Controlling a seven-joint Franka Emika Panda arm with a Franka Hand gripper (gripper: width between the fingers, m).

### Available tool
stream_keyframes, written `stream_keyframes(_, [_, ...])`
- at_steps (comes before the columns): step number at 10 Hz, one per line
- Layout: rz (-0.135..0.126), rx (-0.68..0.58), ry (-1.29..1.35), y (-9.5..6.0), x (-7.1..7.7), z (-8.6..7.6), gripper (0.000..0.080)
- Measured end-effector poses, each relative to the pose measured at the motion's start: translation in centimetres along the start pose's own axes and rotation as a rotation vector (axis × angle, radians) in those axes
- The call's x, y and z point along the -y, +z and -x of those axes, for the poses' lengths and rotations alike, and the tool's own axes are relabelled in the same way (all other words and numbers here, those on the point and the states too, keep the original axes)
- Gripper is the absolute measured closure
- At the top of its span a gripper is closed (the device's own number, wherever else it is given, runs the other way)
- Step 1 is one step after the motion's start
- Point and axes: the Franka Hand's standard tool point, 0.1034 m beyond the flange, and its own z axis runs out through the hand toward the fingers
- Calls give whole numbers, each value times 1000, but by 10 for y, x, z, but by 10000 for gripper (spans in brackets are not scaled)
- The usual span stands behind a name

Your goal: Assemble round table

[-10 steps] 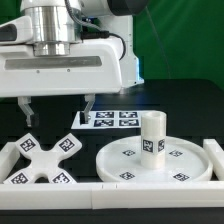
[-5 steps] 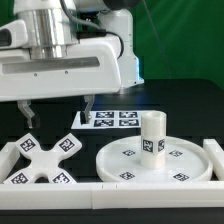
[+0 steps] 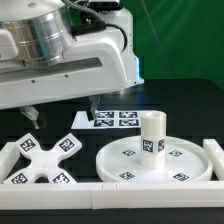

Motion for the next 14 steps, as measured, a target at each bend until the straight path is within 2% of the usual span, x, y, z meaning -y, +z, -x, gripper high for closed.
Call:
stream_keyframes(1, [-19,91,-8,3,1,4,150])
stream_keyframes(2, [-25,155,-12,5,-5,-2,150])
stream_keyframes(3, [-17,153,-7,4,-8,-12,150])
stream_keyframes(5, [9,159,-21,8,-20,-14,150])
stream_keyframes(6, [14,143,-29,4,-27,-21,150])
stream_keyframes(8, [14,146,-33,5,-24,-20,150])
stream_keyframes(10, [15,156,-28,9,-27,-19,150])
stream_keyframes(11, [25,206,-12,16,-36,-18,150])
stream_keyframes(12, [58,235,33,21,-45,-26,150])
stream_keyframes(13, [66,219,40,28,-56,-36,150])
stream_keyframes(14, [63,210,50,30,-61,-35,150])
